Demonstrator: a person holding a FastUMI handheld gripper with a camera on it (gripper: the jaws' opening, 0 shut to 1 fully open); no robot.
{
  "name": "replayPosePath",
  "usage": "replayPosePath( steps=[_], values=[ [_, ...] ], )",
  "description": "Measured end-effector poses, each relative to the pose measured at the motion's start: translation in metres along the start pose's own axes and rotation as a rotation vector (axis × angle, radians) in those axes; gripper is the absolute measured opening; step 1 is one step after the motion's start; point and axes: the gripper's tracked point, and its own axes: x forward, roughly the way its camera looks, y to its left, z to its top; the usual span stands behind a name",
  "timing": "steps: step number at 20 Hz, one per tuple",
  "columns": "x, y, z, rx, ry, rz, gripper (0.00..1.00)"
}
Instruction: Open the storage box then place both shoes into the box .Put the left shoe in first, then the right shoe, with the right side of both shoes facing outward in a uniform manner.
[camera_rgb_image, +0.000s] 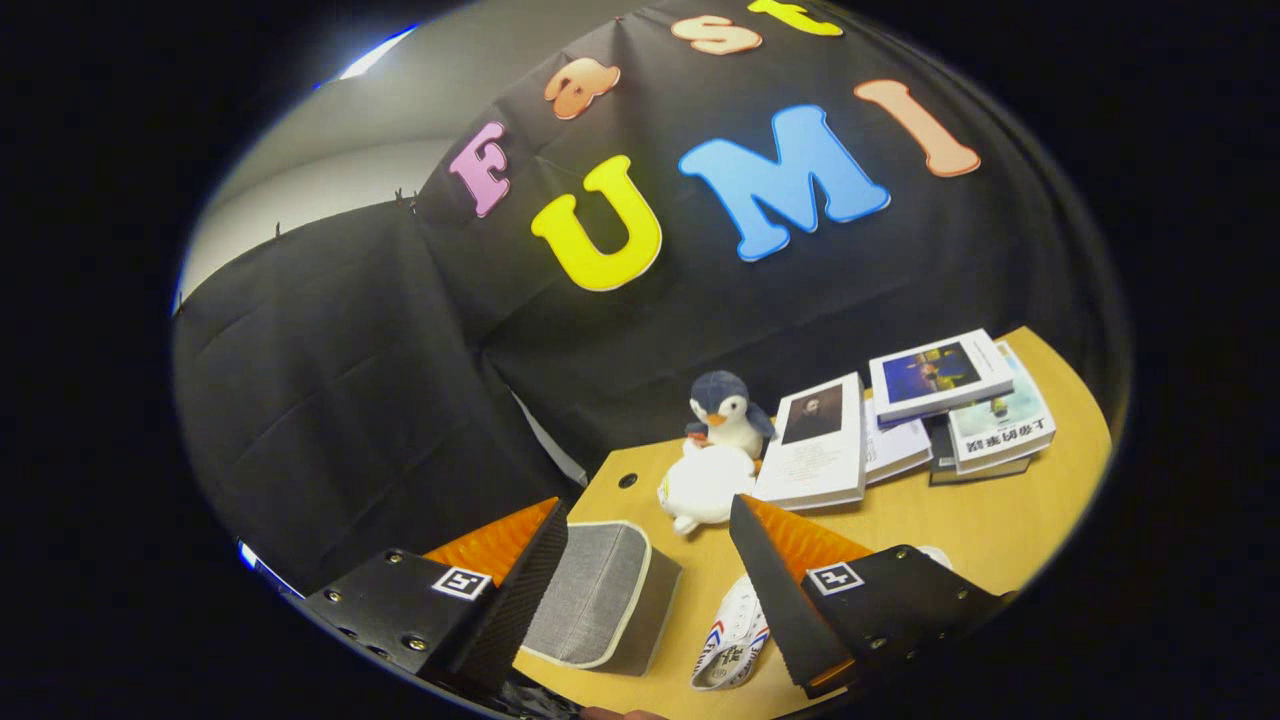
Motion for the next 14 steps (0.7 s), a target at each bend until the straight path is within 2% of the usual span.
replayPosePath(
  steps=[6,8,14],
  values=[
    [0.044,-0.003,-0.073,0.118,0.204,0.107,0.99],
    [0.052,0.0,-0.099,0.183,0.282,0.114,0.99],
    [0.082,0.024,-0.157,0.383,0.439,0.214,0.99]
  ],
)
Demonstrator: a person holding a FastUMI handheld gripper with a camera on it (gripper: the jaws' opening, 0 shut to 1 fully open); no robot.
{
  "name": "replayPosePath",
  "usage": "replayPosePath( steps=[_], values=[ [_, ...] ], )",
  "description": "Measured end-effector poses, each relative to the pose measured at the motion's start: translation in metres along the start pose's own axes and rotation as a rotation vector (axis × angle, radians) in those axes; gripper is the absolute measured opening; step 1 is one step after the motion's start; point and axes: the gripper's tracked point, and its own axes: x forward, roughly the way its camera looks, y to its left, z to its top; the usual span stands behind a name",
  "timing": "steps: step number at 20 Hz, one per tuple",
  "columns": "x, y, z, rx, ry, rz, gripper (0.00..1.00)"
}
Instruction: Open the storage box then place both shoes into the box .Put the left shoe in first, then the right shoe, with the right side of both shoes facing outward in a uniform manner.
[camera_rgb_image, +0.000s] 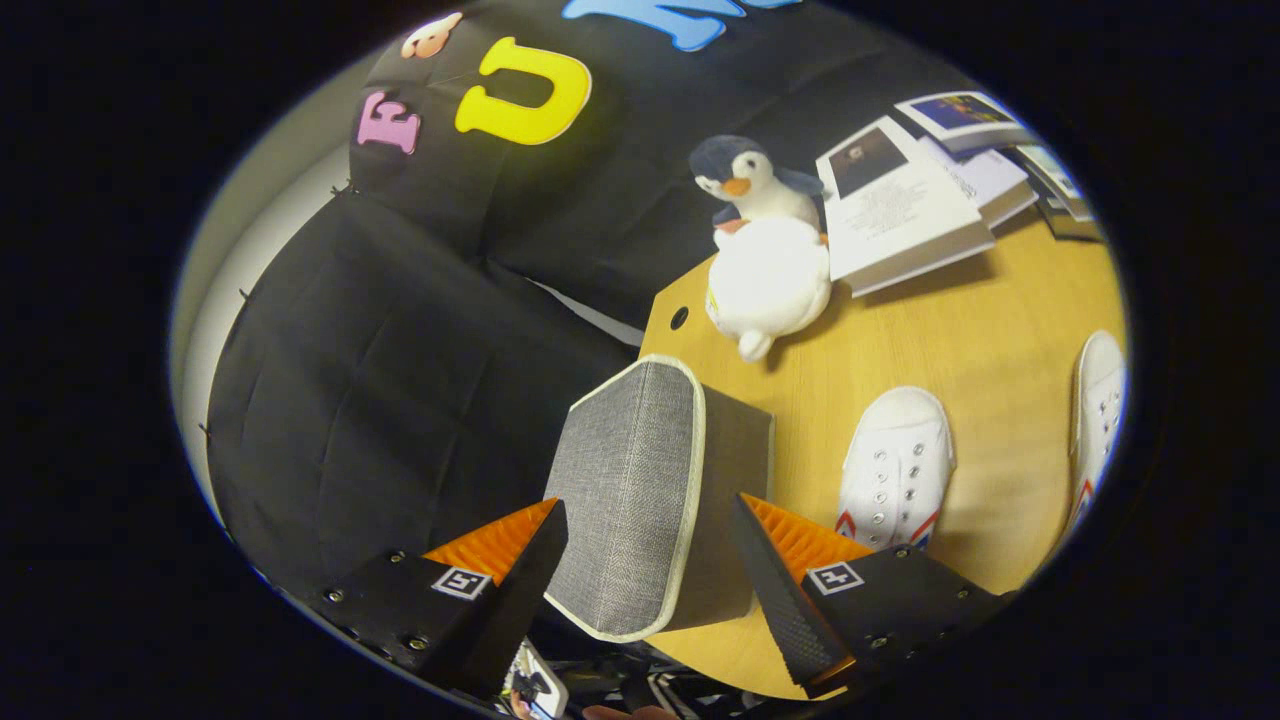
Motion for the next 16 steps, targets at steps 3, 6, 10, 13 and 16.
replayPosePath(
  steps=[3,6,10,13,16],
  values=[
    [0.014,-0.007,-0.009,0.039,0.03,0.035,0.99],
    [0.031,-0.014,-0.014,0.108,0.039,0.065,0.99],
    [0.049,-0.009,-0.019,0.224,0.064,0.153,0.96],
    [0.05,0.006,-0.019,0.263,0.076,0.205,0.91],
    [0.042,0.006,-0.009,0.219,0.054,0.18,0.46]
  ],
)
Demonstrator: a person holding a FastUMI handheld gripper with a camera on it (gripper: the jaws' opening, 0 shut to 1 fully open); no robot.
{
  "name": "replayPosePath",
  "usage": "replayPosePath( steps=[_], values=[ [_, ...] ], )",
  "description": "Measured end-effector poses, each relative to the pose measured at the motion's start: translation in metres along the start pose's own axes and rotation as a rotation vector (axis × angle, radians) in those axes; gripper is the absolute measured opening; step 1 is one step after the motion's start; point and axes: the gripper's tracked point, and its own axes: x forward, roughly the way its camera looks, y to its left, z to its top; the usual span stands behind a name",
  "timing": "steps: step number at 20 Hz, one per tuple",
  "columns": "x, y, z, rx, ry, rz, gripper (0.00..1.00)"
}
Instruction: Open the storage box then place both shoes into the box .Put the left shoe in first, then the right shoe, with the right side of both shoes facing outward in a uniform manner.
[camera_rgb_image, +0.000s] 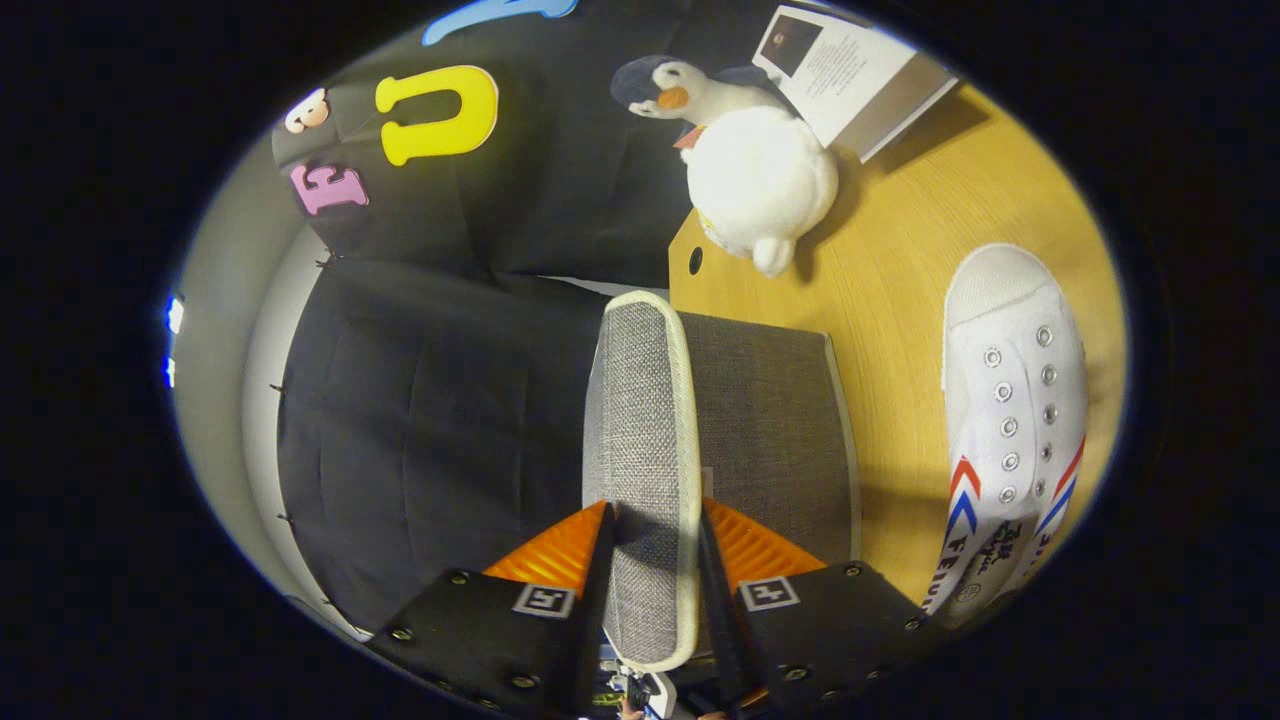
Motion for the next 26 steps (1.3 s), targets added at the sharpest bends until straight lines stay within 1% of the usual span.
replayPosePath(
  steps=[1,2,3,8,12,14,19,21,26],
  values=[
    [0.0,0.005,0.005,0.012,-0.003,0.01,0.35],
    [0.0,0.014,0.003,0.028,0.003,0.034,0.17],
    [-0.001,0.022,0.004,0.03,0.01,0.055,0.13],
    [-0.012,0.069,0.003,-0.068,0.041,0.097,0.12],
    [-0.004,0.111,0.001,-0.152,0.056,0.123,0.13],
    [0.002,0.125,0.0,-0.199,0.056,0.105,0.13],
    [0.032,0.161,-0.01,-0.333,0.089,0.063,0.13],
    [0.047,0.172,-0.015,-0.364,0.1,0.053,0.12],
    [0.094,0.217,-0.035,-0.385,0.125,0.094,0.13]
  ],
)
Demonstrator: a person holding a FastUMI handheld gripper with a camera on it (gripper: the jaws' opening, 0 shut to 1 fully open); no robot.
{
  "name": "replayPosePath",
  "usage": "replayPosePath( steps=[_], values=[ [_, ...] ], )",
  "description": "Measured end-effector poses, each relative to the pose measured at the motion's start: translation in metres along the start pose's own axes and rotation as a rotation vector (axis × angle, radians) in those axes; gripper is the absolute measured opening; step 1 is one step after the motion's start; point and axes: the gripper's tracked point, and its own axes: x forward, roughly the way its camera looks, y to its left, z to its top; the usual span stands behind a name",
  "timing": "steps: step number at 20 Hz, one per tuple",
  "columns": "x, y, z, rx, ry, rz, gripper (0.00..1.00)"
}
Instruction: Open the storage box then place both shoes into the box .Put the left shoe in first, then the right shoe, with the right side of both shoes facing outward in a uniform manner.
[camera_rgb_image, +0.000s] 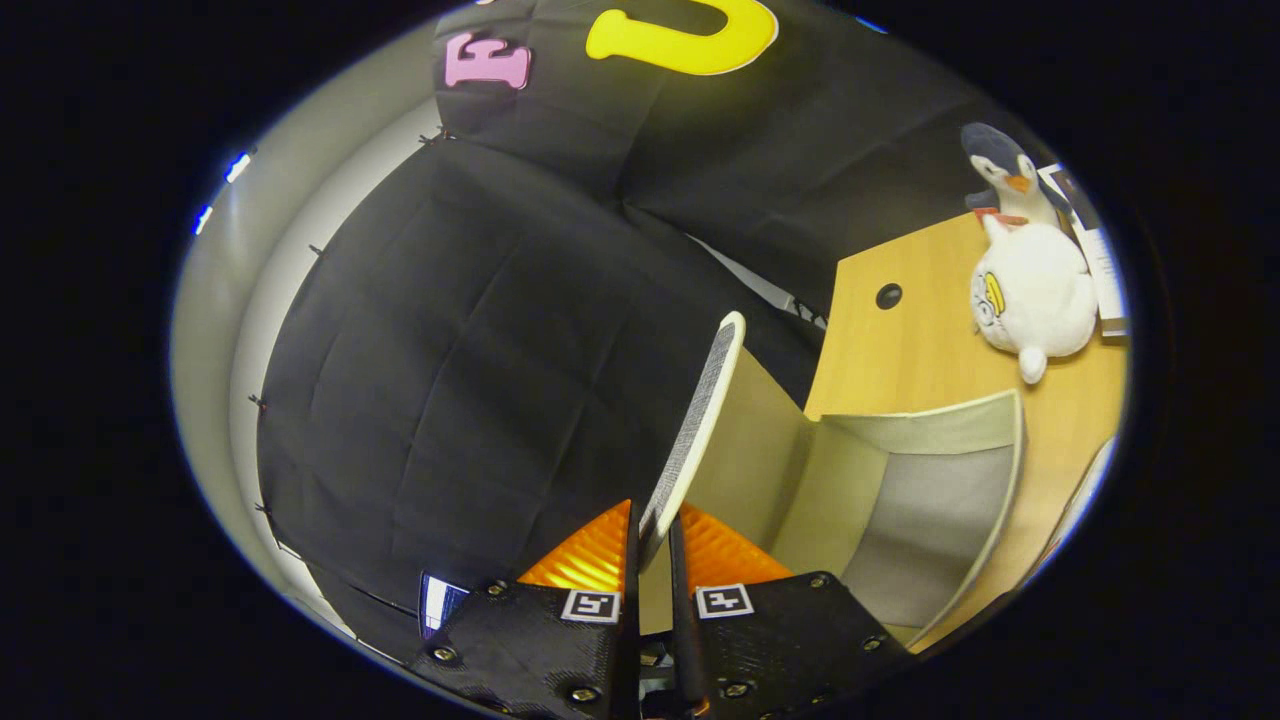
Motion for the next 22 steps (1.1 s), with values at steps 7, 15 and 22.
replayPosePath(
  steps=[7,15,22],
  values=[
    [0.067,0.026,-0.008,-0.046,0.027,-0.007,0.16],
    [0.079,0.016,-0.013,-0.257,0.071,-0.159,0.88],
    [0.014,-0.006,-0.001,-0.329,0.044,-0.255,0.96]
  ],
)
